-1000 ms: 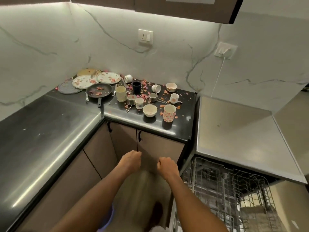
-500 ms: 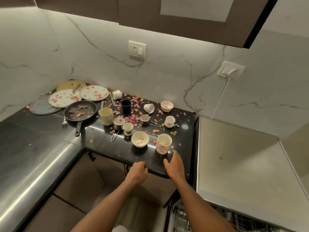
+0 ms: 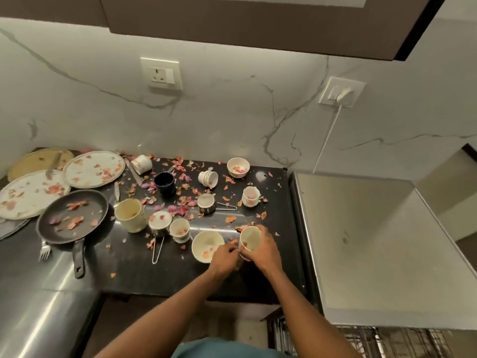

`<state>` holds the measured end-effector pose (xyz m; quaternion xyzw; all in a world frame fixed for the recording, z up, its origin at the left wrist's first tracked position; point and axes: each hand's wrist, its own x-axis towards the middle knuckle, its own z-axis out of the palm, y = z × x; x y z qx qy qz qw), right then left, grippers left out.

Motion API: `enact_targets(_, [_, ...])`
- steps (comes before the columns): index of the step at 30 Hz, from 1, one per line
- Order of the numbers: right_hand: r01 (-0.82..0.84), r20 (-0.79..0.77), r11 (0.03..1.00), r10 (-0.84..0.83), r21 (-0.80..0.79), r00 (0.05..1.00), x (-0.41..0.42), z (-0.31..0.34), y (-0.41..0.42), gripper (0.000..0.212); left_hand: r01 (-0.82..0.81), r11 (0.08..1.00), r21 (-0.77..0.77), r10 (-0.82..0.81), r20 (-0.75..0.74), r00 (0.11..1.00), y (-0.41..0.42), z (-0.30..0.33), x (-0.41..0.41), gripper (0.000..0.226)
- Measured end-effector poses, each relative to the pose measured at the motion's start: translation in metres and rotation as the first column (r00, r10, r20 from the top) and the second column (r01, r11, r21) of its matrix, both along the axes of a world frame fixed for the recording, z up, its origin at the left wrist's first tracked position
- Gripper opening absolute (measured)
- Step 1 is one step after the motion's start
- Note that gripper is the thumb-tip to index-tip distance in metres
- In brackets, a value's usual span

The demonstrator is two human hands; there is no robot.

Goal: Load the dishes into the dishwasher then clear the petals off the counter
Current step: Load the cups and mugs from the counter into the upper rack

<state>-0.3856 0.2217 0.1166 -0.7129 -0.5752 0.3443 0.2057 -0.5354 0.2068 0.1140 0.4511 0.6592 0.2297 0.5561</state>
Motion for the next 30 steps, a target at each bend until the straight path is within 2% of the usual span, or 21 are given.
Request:
enact_targets(4, [0.106,0.011,0.994,-0.107,0.032,0.994,-0.013,-0.002,-0.003,0.082,-0.043,0.982,-0.182,0.077,0.187,0.979,0.003,-0.009,-0.001,0.025])
enact_targets(8, [0.229,-0.004,0.970,-0.230,0.085,0.973,-0.020,0.005,-0.007,0.082,-0.030,0.940,-0.340,0.141,0.308,0.941,0.004,-0.006,0.002,0.030])
enact_targets(10, [0.261,-0.029,0.953,-0.260,0.151,0.965,-0.023,0.014,-0.008,0.078,0.007,0.917,-0.398,0.159,0.382,0.910,0.007,-0.002,0.003,0.048])
enact_targets(13, [0.281,-0.087,0.921,-0.268,0.270,0.960,-0.026,0.035,-0.003,0.081,0.081,0.886,-0.456,0.222,0.572,0.790,0.019,0.005,0.003,0.072])
enact_targets(16, [0.306,-0.161,0.889,-0.266,0.340,0.951,-0.032,0.055,0.003,0.086,0.107,0.889,-0.445,0.282,0.717,0.638,0.042,0.021,-0.001,0.077])
enact_targets(18, [0.326,-0.208,0.876,-0.266,0.355,0.941,-0.039,0.060,0.003,0.088,0.068,0.897,-0.436,0.316,0.742,0.591,0.058,0.035,-0.005,0.075])
enact_targets(23, [0.391,-0.275,0.876,-0.316,0.282,0.908,-0.045,0.058,0.002,0.091,-0.043,0.921,-0.387,0.319,0.686,0.654,0.081,0.057,-0.014,0.070])
enact_targets(26, [0.345,-0.241,0.924,-0.301,0.163,0.923,-0.036,0.061,0.003,0.090,-0.047,0.945,-0.323,0.261,0.664,0.700,0.086,0.064,-0.016,0.060])
enact_targets(30, [0.312,-0.202,0.945,-0.289,0.094,0.936,-0.029,0.064,0.006,0.086,-0.056,0.979,-0.195,0.168,0.625,0.763,0.089,0.074,-0.016,0.060])
